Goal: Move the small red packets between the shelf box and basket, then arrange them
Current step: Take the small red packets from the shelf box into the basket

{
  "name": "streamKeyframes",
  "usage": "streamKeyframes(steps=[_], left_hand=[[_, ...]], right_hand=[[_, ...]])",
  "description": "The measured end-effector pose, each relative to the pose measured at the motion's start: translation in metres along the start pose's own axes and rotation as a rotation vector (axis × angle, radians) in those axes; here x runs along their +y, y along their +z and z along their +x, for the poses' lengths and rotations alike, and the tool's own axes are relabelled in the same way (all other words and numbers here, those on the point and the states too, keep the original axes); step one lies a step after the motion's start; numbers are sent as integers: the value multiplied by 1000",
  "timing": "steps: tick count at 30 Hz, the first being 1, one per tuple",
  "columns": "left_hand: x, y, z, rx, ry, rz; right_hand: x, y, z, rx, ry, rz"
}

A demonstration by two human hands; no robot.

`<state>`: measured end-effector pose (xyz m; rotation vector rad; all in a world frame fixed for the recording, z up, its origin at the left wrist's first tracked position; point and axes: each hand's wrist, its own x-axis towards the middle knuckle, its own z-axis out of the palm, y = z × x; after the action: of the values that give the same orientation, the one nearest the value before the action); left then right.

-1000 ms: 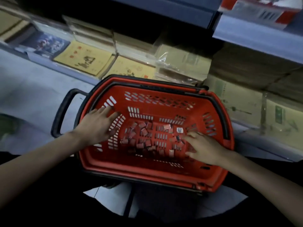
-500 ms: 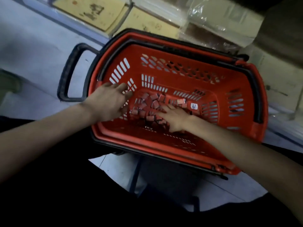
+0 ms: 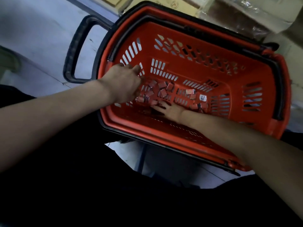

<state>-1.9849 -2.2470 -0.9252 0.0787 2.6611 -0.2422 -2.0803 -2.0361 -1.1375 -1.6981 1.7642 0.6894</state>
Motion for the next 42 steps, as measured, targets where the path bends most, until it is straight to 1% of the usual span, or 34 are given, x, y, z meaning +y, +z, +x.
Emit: streamKeyframes(steps=[2, 3, 6, 9, 11, 12, 14, 16, 19, 22, 24, 25, 27, 29, 32, 34, 35, 37, 38, 40, 42], left_hand=[[3, -1, 2, -29, -17, 10], [4, -1, 2, -49, -20, 20], [6, 0, 1, -76, -9, 70], [6, 7, -2, -74, 14, 144], [9, 10, -2, -75, 29, 169], [10, 11, -1, -65, 33, 161], [12, 12, 1, -44, 29, 136], [12, 11, 5, -63, 16, 104], [13, 8, 14, -76, -1, 36], [15, 0, 23, -99, -32, -96], [18, -3, 31, -106, -66, -205], [20, -3, 34, -109, -101, -297], [24, -3, 44, -141, -199, -602], [28, -6, 55, -201, -300, -1019], [39, -19, 62, -334, -482, -1676], [49, -31, 60, -463, -519, -2041], [55, -36, 58, -535, -479, -2194], [67, -49, 52, -660, -333, -2420], [71, -54, 48, -677, -283, -2501], [75, -61, 42, -626, -260, -2588], [75, -62, 39, -578, -255, -2583]], right_hand=[[1, 4, -4, -28, 77, 91], [1, 7, -7, -37, 81, 120], [3, 15, -19, 39, 42, 48], [7, 31, -28, 92, 72, 83], [8, 32, -31, 58, 84, 102], [9, 32, -31, 73, 87, 97], [10, 32, -35, 67, 111, 90], [15, 31, -39, 71, 200, 189], [30, 32, -45, 183, 252, 287], [46, 27, -56, 231, 280, 355], [54, 21, -68, 298, 313, 467], [57, 16, -76, 351, 337, 540], [62, -4, -91, 452, 375, 674], [63, -34, -108, 584, 346, 760], [55, -92, -138, 738, 281, 808], [47, -129, -161, 817, 199, 839], [41, -144, -171, 855, 154, 857], [30, -162, -185, 928, 115, 880], [25, -164, -187, 954, 125, 891], [18, -164, -185, 966, 164, 912], [20, -165, -184, 923, 172, 927]])
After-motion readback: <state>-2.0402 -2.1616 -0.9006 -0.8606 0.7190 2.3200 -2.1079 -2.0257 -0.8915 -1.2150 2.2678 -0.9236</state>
